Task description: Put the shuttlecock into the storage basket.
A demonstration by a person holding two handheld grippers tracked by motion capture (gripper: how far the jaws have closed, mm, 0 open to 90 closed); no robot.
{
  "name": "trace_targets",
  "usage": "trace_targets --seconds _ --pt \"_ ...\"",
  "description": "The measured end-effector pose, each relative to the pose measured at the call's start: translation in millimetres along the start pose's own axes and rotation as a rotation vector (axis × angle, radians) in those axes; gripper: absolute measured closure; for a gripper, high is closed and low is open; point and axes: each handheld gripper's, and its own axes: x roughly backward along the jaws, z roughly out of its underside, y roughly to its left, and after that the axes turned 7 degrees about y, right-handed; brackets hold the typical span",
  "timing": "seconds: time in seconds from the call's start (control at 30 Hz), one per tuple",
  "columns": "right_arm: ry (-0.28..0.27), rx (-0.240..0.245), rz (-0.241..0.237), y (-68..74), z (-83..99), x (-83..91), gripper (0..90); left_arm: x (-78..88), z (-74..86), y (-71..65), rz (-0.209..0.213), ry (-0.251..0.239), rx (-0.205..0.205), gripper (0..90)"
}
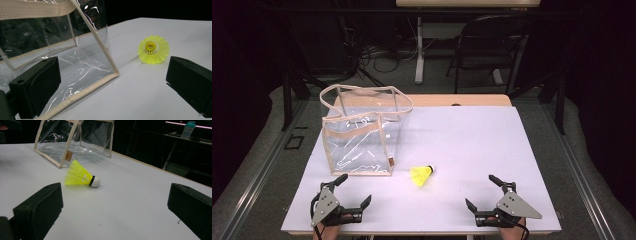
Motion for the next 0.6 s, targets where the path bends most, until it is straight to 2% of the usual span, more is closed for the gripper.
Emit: trace_targets --seconds 0.5,0.6 --pt "0.016 0.005 -0.01 0.8 0.5 -2.9 0.0 -4.4 -1.6 -4.4 0.007 0.01 0.008 0.0" --pt "0.019 0.004 -0.013 1.1 0.6 -3.2 0.0 -7.2 -3.9 -7.0 0.01 0.018 -0.004 0.0"
